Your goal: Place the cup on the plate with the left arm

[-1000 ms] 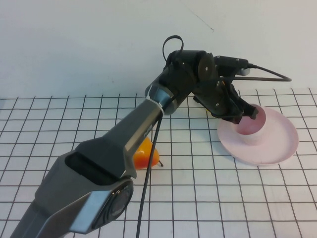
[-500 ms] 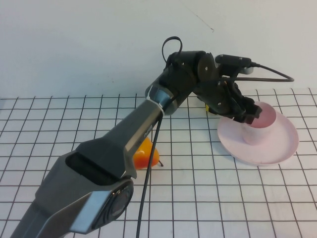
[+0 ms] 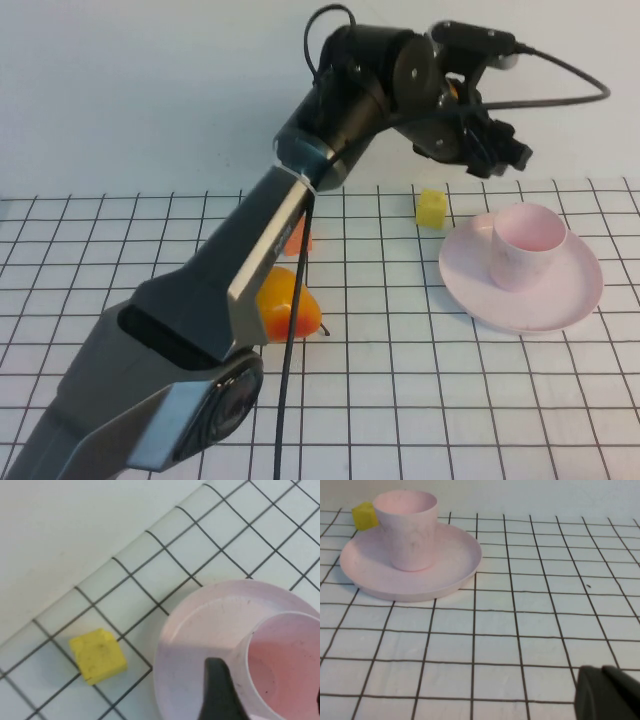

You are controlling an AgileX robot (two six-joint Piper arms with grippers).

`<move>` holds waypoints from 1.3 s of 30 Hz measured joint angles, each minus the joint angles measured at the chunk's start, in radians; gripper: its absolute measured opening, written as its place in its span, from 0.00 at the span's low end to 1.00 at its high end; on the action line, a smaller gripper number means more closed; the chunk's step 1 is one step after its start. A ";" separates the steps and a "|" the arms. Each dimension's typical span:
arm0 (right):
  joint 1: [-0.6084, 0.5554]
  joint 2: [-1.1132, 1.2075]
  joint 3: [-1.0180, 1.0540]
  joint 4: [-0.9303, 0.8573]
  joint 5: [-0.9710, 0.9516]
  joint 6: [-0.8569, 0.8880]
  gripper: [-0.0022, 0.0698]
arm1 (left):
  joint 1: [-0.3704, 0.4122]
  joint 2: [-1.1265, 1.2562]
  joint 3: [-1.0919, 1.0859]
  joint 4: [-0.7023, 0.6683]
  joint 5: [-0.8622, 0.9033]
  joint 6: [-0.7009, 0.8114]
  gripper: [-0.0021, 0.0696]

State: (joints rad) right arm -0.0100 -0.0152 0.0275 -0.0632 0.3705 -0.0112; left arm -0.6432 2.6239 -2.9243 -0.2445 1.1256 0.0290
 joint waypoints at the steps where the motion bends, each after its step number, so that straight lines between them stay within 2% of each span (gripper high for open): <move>1: 0.000 0.000 0.000 0.000 0.000 0.000 0.03 | 0.000 -0.018 0.000 0.022 0.012 -0.007 0.54; 8: 0.000 0.000 0.000 0.000 0.000 0.000 0.03 | 0.000 -0.263 -0.006 0.165 0.059 -0.029 0.15; 12: 0.000 0.000 0.000 0.000 0.000 0.000 0.03 | -0.002 -0.419 -0.014 0.286 0.116 -0.059 0.05; 17: 0.000 0.000 0.000 0.000 0.000 0.000 0.03 | -0.002 -0.595 -0.016 0.445 0.148 -0.126 0.03; 22: 0.000 0.000 0.000 0.000 0.000 0.000 0.03 | -0.002 -0.804 0.090 0.486 0.148 -0.131 0.03; 31: 0.000 0.000 0.000 0.000 0.000 0.000 0.03 | -0.002 -1.150 0.617 0.507 0.148 -0.131 0.03; 39: 0.000 0.000 0.000 0.000 0.000 0.000 0.03 | -0.002 -1.336 1.127 0.400 0.112 -0.160 0.03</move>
State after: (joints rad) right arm -0.0100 -0.0152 0.0275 -0.0632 0.3705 -0.0112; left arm -0.6451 1.2882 -1.7974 0.1554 1.2380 -0.1305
